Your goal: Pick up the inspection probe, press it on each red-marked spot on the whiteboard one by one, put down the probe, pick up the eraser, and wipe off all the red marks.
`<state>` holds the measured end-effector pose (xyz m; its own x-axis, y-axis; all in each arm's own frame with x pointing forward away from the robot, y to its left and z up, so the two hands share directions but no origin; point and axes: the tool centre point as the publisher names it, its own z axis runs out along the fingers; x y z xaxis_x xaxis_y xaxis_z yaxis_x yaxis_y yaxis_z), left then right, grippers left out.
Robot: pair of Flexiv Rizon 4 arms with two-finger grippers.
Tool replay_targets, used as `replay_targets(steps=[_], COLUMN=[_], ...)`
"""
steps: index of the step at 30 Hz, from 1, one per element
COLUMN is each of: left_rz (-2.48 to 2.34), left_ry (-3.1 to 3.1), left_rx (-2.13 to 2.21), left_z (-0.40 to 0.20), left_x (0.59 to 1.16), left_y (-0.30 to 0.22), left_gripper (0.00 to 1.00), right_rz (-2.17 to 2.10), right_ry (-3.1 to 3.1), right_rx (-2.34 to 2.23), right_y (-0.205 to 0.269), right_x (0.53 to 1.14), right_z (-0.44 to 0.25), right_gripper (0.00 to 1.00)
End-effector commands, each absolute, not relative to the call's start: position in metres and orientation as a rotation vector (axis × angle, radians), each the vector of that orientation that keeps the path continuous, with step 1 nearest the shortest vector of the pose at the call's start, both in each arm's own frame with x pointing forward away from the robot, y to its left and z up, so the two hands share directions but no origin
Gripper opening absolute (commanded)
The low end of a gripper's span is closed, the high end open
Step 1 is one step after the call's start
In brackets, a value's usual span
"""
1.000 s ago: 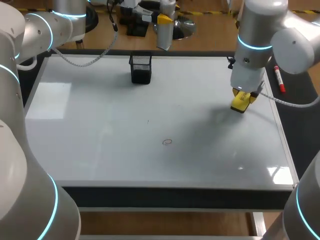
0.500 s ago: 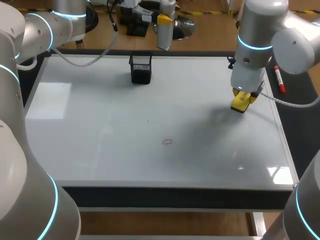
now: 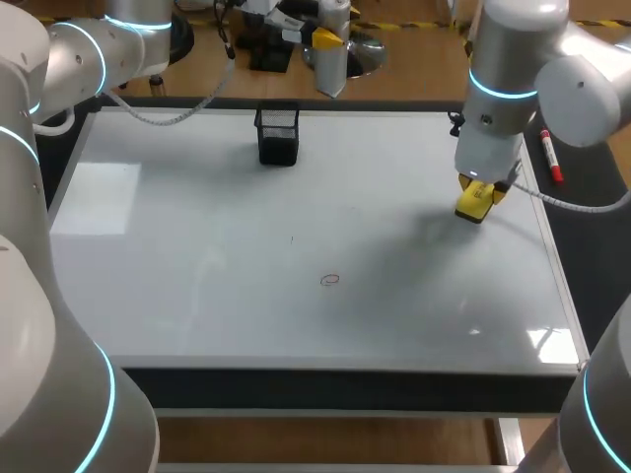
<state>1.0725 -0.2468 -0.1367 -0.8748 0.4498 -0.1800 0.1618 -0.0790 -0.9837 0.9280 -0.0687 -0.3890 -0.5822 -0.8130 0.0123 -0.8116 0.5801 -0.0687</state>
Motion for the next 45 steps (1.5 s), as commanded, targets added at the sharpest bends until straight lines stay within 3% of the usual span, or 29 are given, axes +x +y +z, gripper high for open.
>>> replay_targets(steps=[1,24,45], left_rz=[2.062,2.029,1.951], left_ry=[-2.025,-1.975,-1.906], left_rx=[-0.679,-0.751,-0.757], left_z=[-0.122,-0.133,-0.172], left_x=[1.048,0.903,0.816], left_y=[-0.243,-0.225,-0.218], left_gripper=[0.00,0.00,0.00], right_rz=[-0.108,-0.108,-0.108], right_ry=[2.773,2.773,2.773], right_rx=[-1.430,-1.430,-1.430], right_y=[-0.070,-0.070,-0.070], right_x=[0.928,0.928,0.928], right_z=[-0.388,-0.388,-0.388], right_gripper=[0.00,0.00,0.00])
